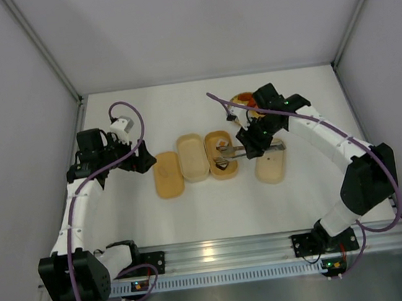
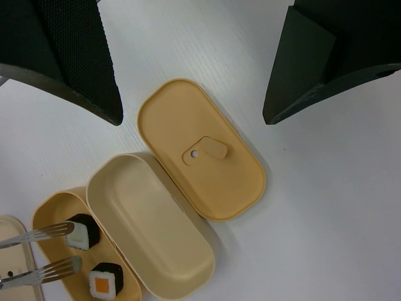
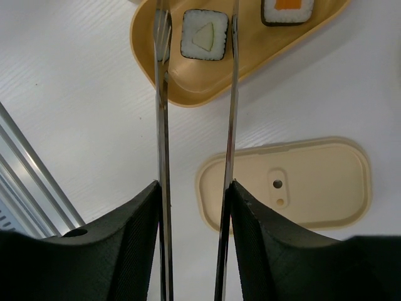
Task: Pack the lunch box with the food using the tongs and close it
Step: Place the fake food in the packing box, then pick up the fake food from the plate.
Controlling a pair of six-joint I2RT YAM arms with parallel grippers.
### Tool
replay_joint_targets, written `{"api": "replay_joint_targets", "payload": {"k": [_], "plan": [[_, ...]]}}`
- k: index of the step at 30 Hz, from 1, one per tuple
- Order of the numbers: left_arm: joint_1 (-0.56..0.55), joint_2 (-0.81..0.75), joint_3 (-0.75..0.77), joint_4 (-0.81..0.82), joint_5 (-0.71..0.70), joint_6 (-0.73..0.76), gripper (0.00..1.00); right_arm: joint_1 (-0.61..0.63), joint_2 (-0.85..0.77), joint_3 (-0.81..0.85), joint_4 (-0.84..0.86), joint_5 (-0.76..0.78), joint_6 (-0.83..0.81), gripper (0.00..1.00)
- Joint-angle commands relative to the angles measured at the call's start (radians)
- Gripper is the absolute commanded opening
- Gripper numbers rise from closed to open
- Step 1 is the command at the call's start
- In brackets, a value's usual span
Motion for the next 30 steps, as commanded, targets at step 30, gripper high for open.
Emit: {"api": "replay_joint_targets", "payload": {"k": [30], "plan": [[-0.001,0.005,0.005,0.035,0.021,0.003,0.98,-0.321,0.161,0.344,0.188,0.225,0.241,0.50]]}}
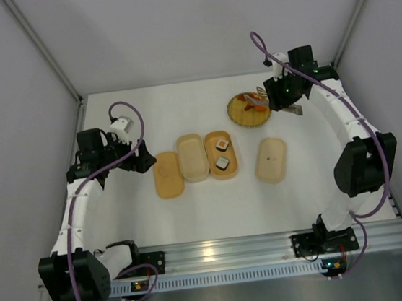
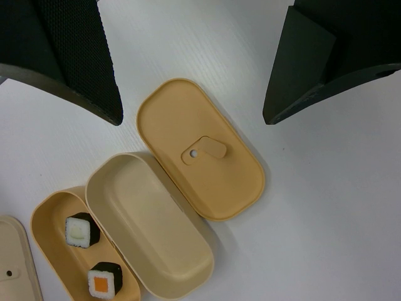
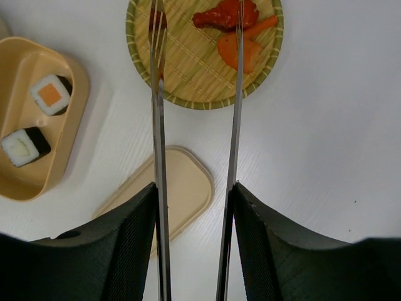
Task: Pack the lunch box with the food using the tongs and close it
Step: Pick up the fake food from the plate.
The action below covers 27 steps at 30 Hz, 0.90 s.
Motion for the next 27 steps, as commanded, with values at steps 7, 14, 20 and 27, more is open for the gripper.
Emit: {"api": "replay_joint_targets", "payload": {"k": [7,14,20,27], "plan": [[-0.001,0.007,0.002,0.033,0.017,0.008,0.98,-0.050,0.155,0.120,0.085,-0.025,0.135,0.50],[-0.001,0.015,-0.008,0.047,0.023,-0.001,0.98,-0.113,0.193,0.131,0.110,-0.108,0.184,0.50],[-0.001,0.027,-0.009,0.063,0.033,-0.015,0.98,-0.124,0.238,0.164,0.099,-0.168,0.198,0.49],[-0.001,0.030,-0.011,0.061,0.030,-0.009,0.98,-0.126,0.279,0.181,0.085,-0.211,0.213,0.48]]}}
